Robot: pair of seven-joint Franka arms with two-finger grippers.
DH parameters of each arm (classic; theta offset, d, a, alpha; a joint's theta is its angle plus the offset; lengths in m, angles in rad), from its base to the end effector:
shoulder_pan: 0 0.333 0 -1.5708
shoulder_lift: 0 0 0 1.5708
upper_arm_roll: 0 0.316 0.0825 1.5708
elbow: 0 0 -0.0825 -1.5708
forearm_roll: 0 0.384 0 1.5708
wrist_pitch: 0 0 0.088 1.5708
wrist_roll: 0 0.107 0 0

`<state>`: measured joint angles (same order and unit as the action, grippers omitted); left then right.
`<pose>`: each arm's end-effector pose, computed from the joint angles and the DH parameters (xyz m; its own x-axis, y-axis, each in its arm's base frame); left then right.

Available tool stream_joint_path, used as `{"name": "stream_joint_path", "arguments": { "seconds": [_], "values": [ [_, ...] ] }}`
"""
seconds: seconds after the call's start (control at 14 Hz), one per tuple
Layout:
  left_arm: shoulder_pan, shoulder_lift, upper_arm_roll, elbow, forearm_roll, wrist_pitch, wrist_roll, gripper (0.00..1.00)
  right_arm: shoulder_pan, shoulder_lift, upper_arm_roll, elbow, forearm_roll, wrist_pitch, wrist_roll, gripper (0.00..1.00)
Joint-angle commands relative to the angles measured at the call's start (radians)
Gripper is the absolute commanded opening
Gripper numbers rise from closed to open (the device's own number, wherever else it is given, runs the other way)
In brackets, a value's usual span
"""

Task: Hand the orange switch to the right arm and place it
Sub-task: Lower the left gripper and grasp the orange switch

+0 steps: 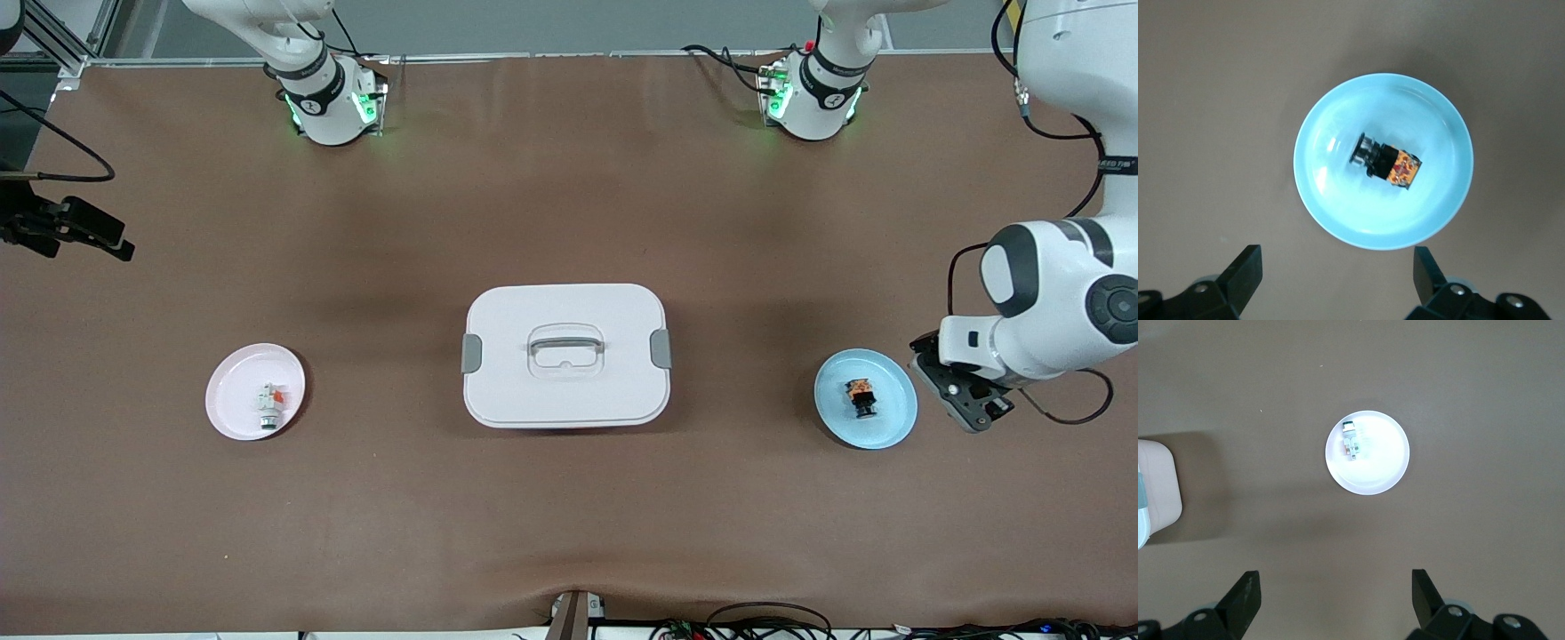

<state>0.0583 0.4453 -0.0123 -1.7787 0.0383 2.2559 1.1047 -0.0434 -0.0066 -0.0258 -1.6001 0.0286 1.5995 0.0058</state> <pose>0.6563 0.0319 0.3107 0.4704 -0.8824 -0.0082 -0.8819 -0.4698 -0.0396 0.5537 -0.0354 0.6169 0.9971 -0.0757 0.0058 -0.0755 -0.9967 -0.0288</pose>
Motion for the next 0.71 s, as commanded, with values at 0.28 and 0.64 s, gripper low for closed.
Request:
{"name": "stream_joint_path", "arguments": {
  "seconds": [0.28,0.64],
  "values": [
    [-0.005,0.027,-0.017,-0.046,-0.012,0.103,0.171,1.00,-0.013,-0.021,0.006,-0.021,-0.004,0.010,-0.006,1.00],
    [0.005,0.032,-0.034,-0.136,-0.023,0.217,0.176,1.00,-0.013,-0.021,0.006,-0.021,-0.004,0.010,-0.006,1.00]
  ]
}}
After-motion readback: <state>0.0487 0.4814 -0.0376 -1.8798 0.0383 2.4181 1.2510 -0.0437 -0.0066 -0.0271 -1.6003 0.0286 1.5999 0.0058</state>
